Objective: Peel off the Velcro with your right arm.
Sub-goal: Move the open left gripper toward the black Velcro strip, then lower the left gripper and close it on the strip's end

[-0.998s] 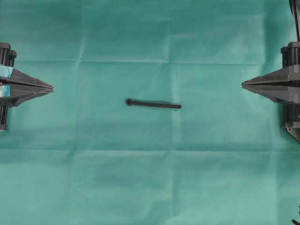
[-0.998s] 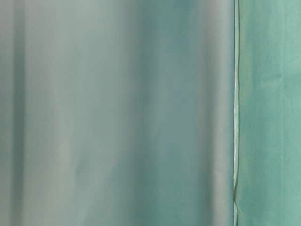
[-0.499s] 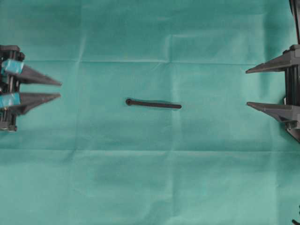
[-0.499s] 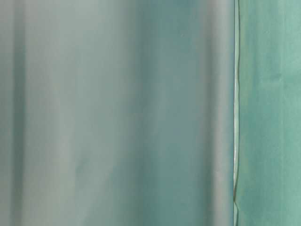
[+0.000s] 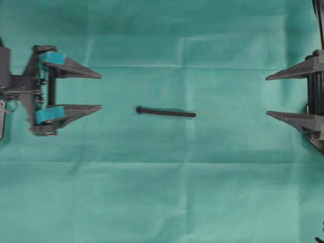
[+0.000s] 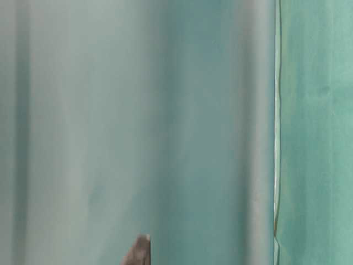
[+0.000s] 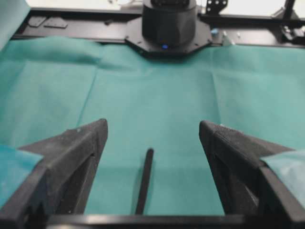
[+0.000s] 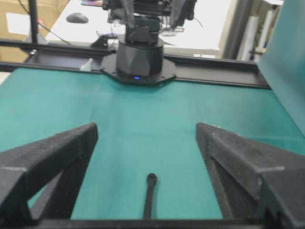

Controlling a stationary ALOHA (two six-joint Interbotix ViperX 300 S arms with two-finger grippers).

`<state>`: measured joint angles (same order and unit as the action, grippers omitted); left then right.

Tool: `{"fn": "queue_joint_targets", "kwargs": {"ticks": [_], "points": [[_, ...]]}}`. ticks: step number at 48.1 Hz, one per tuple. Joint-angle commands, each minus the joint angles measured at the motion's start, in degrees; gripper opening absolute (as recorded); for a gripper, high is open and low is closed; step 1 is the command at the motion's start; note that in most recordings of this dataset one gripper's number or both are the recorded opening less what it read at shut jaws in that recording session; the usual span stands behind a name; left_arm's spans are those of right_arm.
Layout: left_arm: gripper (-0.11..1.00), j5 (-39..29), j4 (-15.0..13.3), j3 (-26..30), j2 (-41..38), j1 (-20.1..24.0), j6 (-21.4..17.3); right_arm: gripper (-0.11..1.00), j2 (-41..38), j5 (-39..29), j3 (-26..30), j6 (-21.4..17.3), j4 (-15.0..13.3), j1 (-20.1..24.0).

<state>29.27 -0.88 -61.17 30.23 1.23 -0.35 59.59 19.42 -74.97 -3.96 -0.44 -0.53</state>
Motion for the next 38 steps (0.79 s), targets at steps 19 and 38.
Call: {"fn": "queue_joint_targets", "kwargs": {"ticks": [19,38], "points": [[0.84,2.4,-0.2,14.1,-17.4,0.2,-0.2,0.74,-0.2,0.8,0.4,-0.1,-0.1,-0.1],[0.84,1.9,-0.1,18.9,-24.3,1.6,-0.2,0.74,-0.2,0.8,-0.1,-0.2,-0.1,-0.1]]}}
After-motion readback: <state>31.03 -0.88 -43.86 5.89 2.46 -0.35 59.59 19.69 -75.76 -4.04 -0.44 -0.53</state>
